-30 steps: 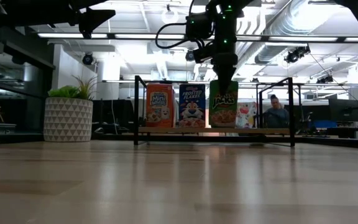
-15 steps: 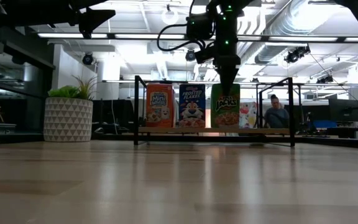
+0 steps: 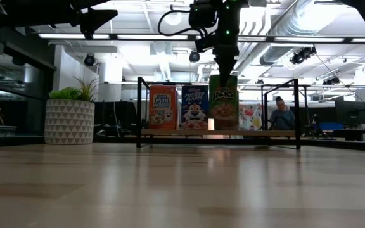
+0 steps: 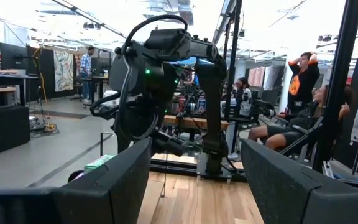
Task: Stack cereal on shelf
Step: Put the green cereal box on the shelf aligned with the other green cereal box
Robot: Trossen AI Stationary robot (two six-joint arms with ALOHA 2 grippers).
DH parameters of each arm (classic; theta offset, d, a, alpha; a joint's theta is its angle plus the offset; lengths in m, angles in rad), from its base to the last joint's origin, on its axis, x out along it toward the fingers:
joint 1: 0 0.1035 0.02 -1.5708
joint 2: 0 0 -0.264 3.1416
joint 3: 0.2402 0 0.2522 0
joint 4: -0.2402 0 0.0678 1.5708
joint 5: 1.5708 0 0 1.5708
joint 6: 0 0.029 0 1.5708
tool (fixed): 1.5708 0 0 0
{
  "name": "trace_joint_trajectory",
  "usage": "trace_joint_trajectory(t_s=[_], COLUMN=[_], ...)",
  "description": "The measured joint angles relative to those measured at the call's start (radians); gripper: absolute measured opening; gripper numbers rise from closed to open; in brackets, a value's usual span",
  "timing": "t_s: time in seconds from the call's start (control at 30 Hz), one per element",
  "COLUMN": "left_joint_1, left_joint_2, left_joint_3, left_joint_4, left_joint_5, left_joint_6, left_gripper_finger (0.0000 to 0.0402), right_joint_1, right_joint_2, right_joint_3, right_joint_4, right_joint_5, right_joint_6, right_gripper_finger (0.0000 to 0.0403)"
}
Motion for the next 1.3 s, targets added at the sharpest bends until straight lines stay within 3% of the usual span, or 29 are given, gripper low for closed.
trace_joint_trajectory(t_s=[0.17,1.3], left_joint_1=[0.0,0.0], left_joint_2=[0.0,0.0], left_joint_3=[0.0,0.0], left_joint_4=[-0.01,-0.016], left_joint_5=[0.0,0.0], left_joint_6=[0.0,0.0], left_gripper_finger=[0.0241,0.0241], right_joint_1=[0.0,-0.014], right_joint_2=[0.0,0.0], right_joint_3=[-0.026,-0.061], right_joint_4=[-0.019,0.014], right_joint_5=[-0.057,-0.052], right_joint_6=[0.024,-0.009], right_gripper_finger=[0.0193,0.0193])
